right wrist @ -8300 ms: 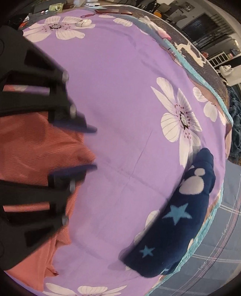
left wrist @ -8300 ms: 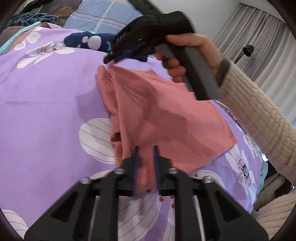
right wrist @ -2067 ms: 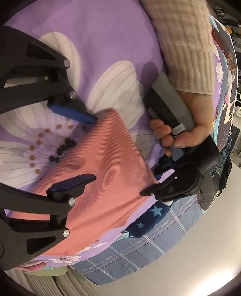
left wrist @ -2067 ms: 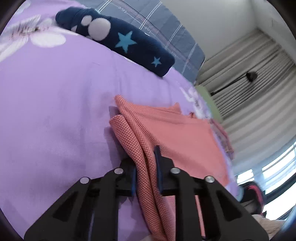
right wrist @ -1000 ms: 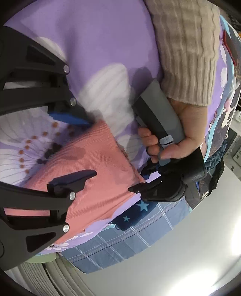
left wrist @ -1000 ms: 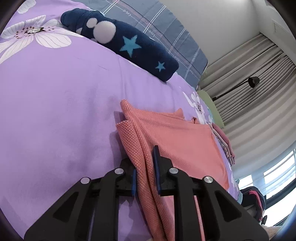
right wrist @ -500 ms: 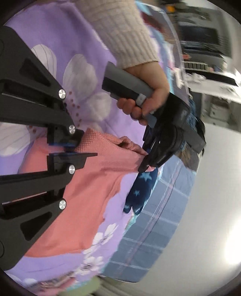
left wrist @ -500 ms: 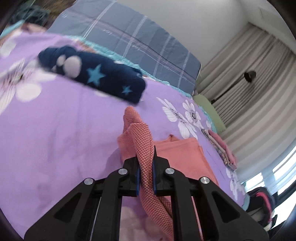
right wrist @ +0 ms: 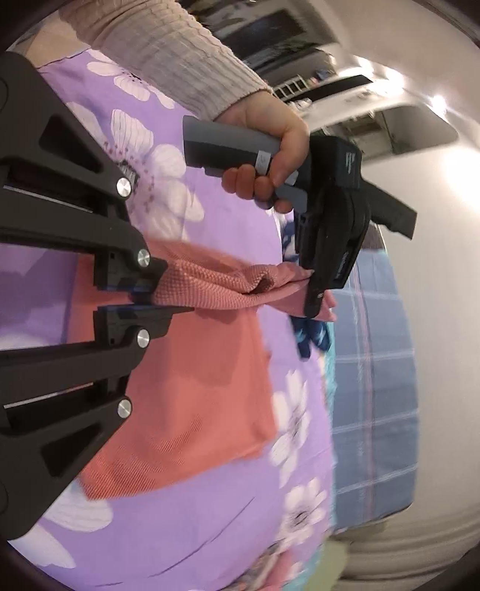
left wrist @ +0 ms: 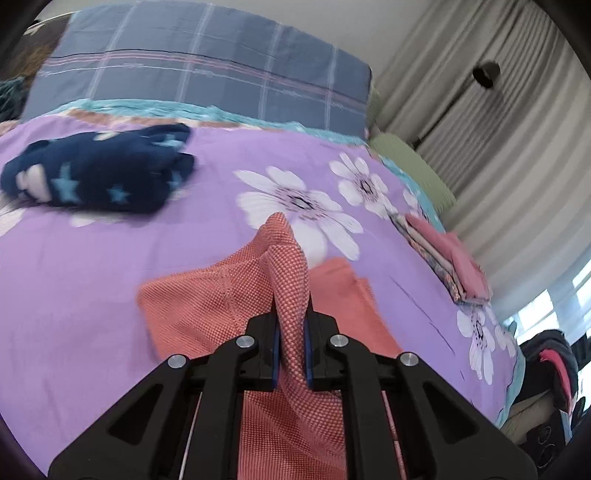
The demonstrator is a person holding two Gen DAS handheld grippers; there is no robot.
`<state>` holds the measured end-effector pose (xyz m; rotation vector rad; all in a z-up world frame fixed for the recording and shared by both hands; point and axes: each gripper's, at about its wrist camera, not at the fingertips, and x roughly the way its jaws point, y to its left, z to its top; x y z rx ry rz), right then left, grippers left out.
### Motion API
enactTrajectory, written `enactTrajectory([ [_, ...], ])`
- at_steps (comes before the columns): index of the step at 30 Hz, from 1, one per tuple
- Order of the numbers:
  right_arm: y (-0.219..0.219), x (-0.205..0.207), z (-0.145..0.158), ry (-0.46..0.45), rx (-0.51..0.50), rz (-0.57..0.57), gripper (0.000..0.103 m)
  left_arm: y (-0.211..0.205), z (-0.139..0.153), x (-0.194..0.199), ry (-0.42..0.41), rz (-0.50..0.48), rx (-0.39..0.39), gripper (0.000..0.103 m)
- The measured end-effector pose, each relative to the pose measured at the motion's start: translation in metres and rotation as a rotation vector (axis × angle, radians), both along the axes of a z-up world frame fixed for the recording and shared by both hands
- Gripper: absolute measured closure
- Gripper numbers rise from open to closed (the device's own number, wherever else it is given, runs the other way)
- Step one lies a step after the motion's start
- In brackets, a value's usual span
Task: Fold small clothes
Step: 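Grasp the folded sweatshirt edge with the left gripper while the right gripper grasps it too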
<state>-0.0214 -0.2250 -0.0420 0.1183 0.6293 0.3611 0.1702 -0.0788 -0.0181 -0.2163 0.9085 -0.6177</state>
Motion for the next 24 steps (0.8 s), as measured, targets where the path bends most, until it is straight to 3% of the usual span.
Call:
enactTrajectory([
  [6,-0.056,0.001,-0.015,0.060,0.077,-0.106,0.099,-0.071,-0.018,0.012,0.037,-0.064,0.060,0.094],
  [11,-0.086,-0.003,-0.028,0.096,0.126,-0.173,0.099,-0.116,-0.029,0.012,0.026,-0.104,0.166,0.094],
  [16,-0.098,-0.001,-0.042,0.133,0.164,-0.181,0.099,-0.141,-0.038,0.012,-0.013,-0.104,0.281,0.094],
  [24,-0.102,0.000,-0.047,0.162,0.208,-0.184,0.099,-0.161,-0.045,0.010,-0.050,-0.114,0.339,0.092],
])
